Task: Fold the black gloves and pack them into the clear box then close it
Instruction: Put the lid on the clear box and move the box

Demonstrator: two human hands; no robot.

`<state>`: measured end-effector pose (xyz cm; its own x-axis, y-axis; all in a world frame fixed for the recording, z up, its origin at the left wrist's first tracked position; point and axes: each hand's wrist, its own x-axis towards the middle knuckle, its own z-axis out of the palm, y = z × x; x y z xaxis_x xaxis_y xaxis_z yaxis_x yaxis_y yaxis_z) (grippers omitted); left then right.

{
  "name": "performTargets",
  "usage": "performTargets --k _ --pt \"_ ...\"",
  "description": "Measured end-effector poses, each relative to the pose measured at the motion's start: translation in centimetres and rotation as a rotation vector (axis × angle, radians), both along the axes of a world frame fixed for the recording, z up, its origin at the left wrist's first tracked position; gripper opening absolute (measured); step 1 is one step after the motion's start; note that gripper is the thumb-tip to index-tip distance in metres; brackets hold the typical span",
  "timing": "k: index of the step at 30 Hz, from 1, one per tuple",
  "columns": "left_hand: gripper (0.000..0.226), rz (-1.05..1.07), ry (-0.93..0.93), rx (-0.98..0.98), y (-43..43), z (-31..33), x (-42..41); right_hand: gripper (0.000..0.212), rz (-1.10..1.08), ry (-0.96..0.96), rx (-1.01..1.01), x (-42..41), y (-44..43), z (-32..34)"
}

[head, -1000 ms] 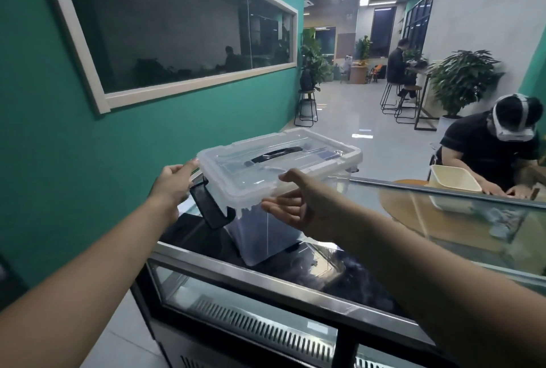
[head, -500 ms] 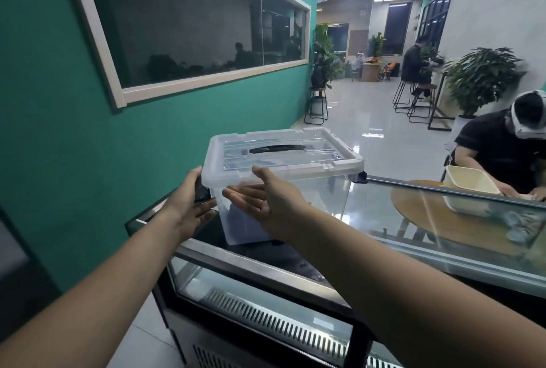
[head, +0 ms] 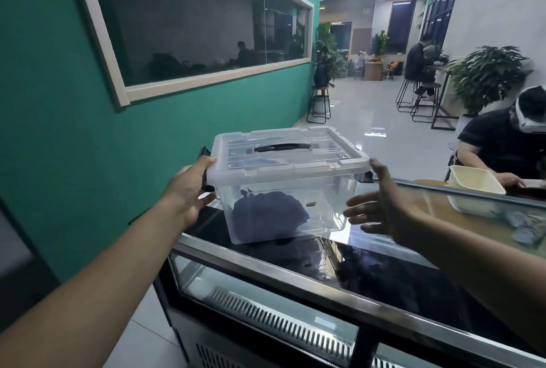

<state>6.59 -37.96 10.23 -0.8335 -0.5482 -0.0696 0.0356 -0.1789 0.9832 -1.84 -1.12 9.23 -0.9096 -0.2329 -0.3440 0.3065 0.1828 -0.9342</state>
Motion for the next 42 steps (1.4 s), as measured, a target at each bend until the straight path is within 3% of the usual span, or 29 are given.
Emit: performTargets --k 4,13,15,20,24,27,31,42 --pt "0.050 0.012 -0.009 -0.065 1.1 0.7 -0.7 0.106 -0.138 -0.048 -0.067 -3.1 1.4 0.8" --pt "0.006 0.021 -0.038 -0.149 2.2 2.0 -1.4 0.066 -0.110 -0.008 -0.173 -7.7 -1.4 2.3" --pt "0.007 0.000 -0.032 -0.150 2.2 2.2 -1.5 0.058 -0.137 0.039 -0.163 -8.1 -1.4 2.5" --pt "0.013 -0.036 -0.046 -0.221 2.1 2.3 -1.9 0.055 -0.092 0.102 -0.122 -8.4 -1.6 3.6" --pt "0.041 -0.068 -0.097 -0.249 1.3 2.2 -2.3 0.056 -0.051 0.175 -0.016 -8.9 -2.2 4.5" --pt "0.033 -0.070 -0.129 -0.298 1.2 2.4 -2.3 0.046 -0.029 0.197 0.046 -8.9 -2.6 5.2" --pt "0.047 -0.068 -0.164 -0.346 0.8 2.5 -2.6 0.040 -0.005 0.217 0.090 -8.9 -2.8 5.5" --pt "0.018 -0.029 -0.166 -0.427 1.5 2.5 -2.6 0.035 -0.032 0.273 0.151 -9.3 -3.0 5.1"
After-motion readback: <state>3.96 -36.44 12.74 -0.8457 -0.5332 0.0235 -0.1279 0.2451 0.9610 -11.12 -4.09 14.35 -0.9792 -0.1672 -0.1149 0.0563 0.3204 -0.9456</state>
